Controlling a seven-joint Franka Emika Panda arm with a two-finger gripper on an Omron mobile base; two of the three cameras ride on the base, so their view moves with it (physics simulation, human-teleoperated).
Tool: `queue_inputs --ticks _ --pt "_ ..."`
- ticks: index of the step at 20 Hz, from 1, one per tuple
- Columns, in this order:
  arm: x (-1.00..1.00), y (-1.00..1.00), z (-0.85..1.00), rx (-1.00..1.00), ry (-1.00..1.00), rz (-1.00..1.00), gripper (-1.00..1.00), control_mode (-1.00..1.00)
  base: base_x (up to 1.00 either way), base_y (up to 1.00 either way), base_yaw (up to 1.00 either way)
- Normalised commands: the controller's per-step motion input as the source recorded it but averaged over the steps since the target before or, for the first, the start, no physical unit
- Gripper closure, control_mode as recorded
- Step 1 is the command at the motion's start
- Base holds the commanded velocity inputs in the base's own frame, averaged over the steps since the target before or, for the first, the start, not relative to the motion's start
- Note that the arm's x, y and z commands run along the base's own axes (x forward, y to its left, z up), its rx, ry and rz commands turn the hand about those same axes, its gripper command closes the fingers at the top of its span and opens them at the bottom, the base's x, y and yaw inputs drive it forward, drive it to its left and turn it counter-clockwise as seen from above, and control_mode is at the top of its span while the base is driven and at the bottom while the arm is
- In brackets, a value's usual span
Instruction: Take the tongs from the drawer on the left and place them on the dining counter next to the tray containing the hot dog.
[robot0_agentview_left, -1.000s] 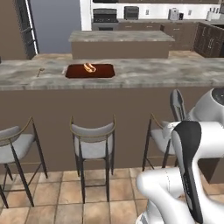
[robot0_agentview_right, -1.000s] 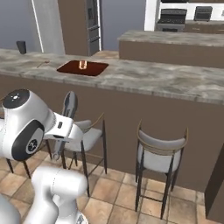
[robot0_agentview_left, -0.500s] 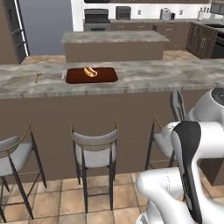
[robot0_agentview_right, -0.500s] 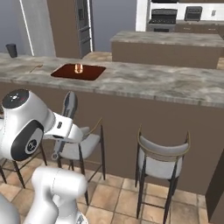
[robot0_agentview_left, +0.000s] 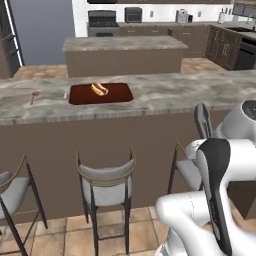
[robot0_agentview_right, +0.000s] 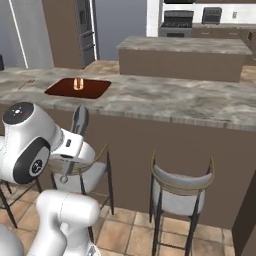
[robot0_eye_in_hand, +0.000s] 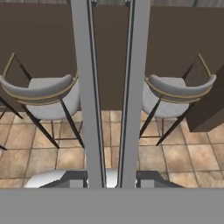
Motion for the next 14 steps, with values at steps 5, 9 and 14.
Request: queue_inputs --ticks 5,9,14 --pt "0.0 0.0 0.0 0.0 0.0 0.0 1.0 1.0 0.44 0.28 -0.11" --pt "0.0 0.0 0.0 0.0 0.0 0.0 1.0 1.0 0.36 0.3 -0.11" --pt "0.0 0.0 0.0 0.0 0.0 0.0 1.0 1.0 0.33 0.31 -0.11"
